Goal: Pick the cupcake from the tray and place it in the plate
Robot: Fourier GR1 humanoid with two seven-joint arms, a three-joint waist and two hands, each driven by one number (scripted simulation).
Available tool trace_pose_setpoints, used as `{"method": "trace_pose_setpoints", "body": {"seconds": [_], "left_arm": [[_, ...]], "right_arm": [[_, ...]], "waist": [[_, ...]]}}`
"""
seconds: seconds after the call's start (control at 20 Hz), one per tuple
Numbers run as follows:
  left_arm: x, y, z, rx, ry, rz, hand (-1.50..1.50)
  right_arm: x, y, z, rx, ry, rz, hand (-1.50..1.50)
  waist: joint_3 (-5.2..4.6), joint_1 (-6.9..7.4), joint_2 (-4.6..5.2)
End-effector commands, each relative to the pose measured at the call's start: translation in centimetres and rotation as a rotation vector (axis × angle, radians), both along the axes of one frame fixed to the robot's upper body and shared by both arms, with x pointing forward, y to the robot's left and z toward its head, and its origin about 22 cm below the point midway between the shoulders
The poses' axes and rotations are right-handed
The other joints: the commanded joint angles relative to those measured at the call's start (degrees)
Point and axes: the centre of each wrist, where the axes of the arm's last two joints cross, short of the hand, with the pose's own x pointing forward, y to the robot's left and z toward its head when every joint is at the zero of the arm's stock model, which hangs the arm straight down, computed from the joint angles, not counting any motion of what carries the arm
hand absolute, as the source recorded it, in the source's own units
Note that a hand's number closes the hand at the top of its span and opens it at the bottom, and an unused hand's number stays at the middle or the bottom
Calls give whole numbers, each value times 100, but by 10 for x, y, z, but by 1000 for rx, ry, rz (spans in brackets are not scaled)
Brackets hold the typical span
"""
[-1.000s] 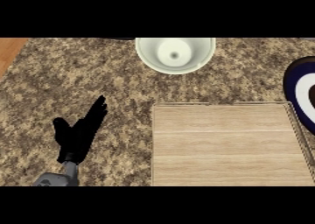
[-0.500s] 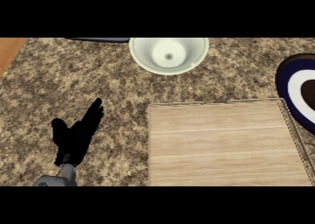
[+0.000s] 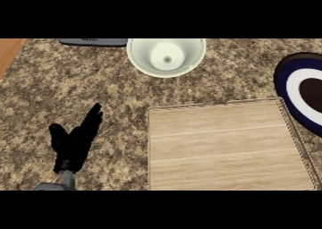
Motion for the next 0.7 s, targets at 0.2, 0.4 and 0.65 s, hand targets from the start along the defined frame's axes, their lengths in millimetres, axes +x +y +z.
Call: {"method": "trace_pose_setpoints", "body": {"seconds": [0.2,0.4,0.65], "left_arm": [[-4,7,-13,-1,59,21,0],[-9,4,-11,0,73,19,0],[-5,8,-15,2,82,24,0]], "right_arm": [[-14,-12,-43,358,-278,-147,150],[-2,-14,-67,540,-224,-101,-150],[0,-32,-80,427,-287,35,-150]], "waist": [[-21,-196,-34],[-16,-124,-47],[-24,-177,-51]]}}
